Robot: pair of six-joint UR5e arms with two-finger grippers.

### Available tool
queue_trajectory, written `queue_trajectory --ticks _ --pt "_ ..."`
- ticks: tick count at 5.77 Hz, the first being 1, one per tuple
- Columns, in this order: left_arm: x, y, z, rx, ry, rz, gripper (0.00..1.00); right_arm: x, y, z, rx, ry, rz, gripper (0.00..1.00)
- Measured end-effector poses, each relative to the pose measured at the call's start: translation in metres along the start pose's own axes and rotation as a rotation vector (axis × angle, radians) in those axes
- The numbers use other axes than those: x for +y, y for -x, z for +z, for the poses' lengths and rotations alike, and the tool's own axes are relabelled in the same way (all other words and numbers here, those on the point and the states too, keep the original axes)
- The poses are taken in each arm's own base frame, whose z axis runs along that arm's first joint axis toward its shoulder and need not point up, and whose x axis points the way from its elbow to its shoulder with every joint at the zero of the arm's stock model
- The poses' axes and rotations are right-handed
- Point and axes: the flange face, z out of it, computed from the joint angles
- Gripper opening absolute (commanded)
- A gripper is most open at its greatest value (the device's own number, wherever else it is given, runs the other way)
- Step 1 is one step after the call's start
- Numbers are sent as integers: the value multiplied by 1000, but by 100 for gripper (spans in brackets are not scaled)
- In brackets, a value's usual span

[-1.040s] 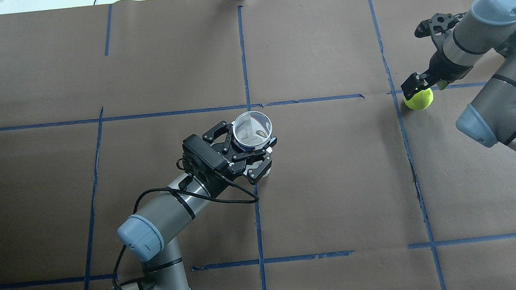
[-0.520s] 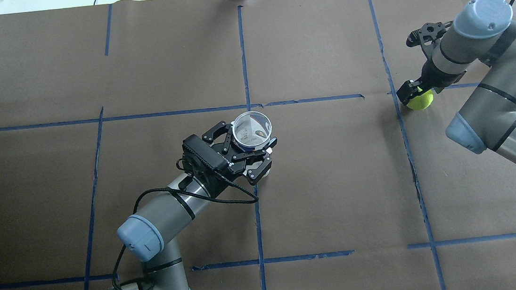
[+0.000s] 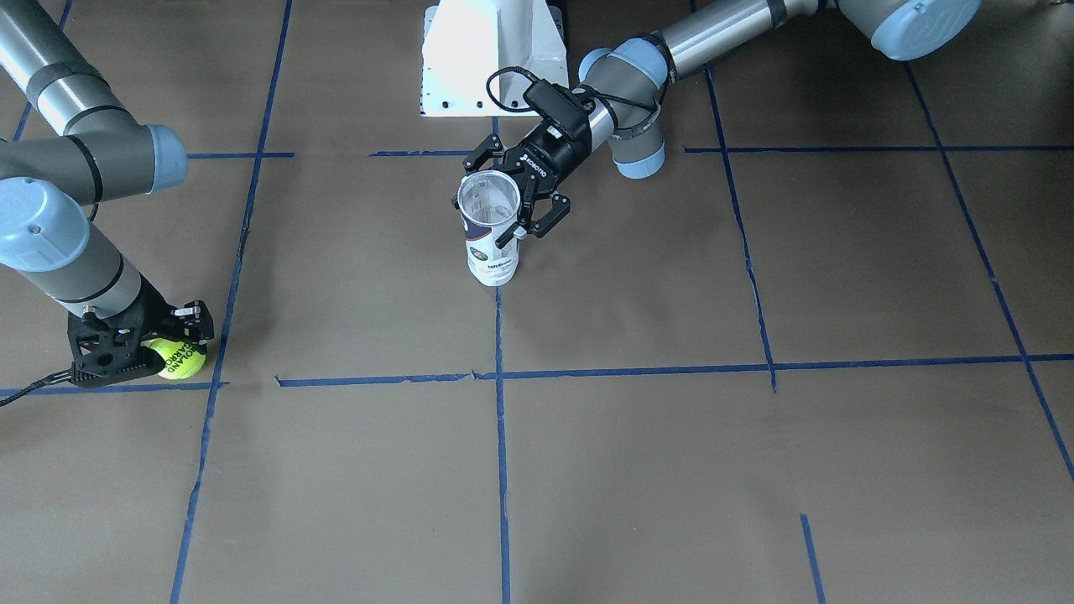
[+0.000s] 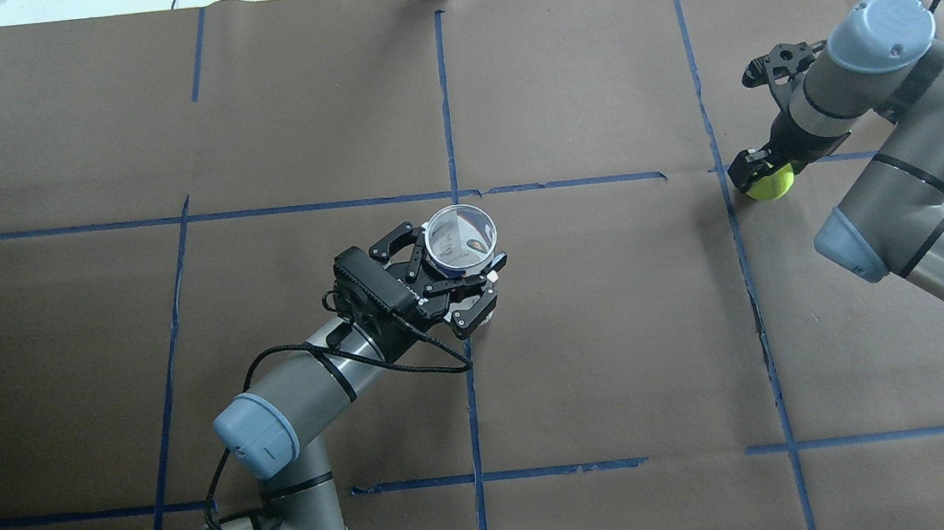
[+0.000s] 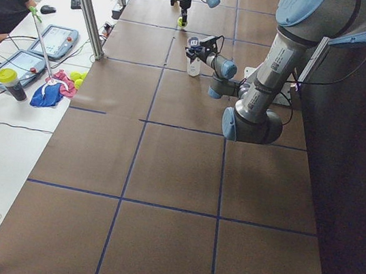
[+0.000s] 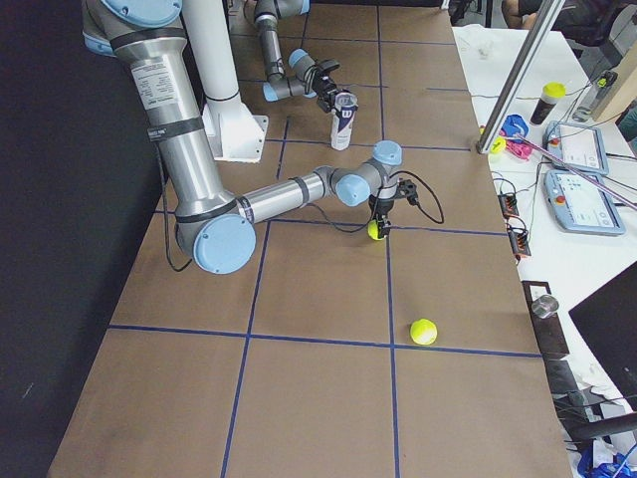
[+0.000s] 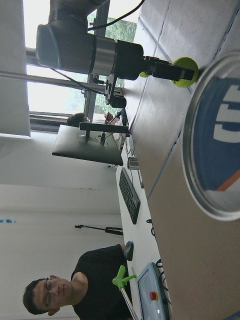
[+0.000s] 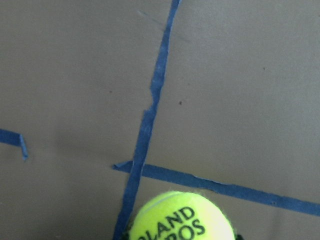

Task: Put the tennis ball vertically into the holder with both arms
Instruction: 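Carry the ball with the right gripper over the can's opening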

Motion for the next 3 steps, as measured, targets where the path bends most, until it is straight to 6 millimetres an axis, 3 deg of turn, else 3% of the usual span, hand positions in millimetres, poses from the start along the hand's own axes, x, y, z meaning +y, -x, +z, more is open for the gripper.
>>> queue_trajectory --ticks 1,2,3 --pt "0 -1 0 1 0 -1 90 0 27 -38 -47 -59 16 0" --pt "1 -1 0 2 1 -1 91 2 67 -86 -121 -126 72 0" --pt "2 -3 -2 4 4 -1 92 5 120 -138 -224 -180 154 0"
